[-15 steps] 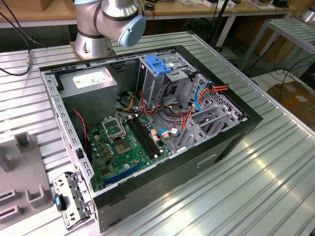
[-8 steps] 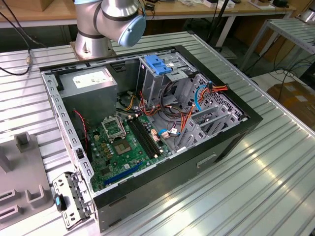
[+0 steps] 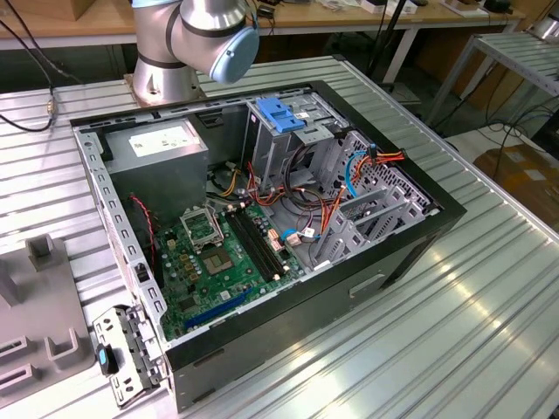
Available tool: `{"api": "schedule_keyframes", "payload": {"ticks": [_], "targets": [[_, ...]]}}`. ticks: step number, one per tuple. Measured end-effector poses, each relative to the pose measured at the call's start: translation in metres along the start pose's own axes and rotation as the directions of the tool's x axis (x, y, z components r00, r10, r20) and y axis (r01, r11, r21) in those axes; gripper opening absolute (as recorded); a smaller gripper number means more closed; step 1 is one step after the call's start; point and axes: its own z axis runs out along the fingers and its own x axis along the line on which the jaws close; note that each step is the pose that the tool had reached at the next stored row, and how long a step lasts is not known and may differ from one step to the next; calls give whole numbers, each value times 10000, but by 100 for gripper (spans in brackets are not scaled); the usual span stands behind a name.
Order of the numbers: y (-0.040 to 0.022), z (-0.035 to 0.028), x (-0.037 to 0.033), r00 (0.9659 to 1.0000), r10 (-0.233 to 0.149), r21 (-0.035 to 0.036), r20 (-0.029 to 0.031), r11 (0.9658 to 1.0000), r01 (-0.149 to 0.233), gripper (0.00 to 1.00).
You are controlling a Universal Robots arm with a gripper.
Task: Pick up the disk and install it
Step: 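Pick up the disk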
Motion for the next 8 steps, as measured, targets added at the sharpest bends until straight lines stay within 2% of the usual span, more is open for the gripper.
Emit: {"api": "schedule_keyframes", "payload": {"ticks": [2,8], "targets": [[0,-28,-1,10000,0,-3,48,10000,0,37],[0,-56,-1,10000,0,-4,100,10000,0,37]]}}
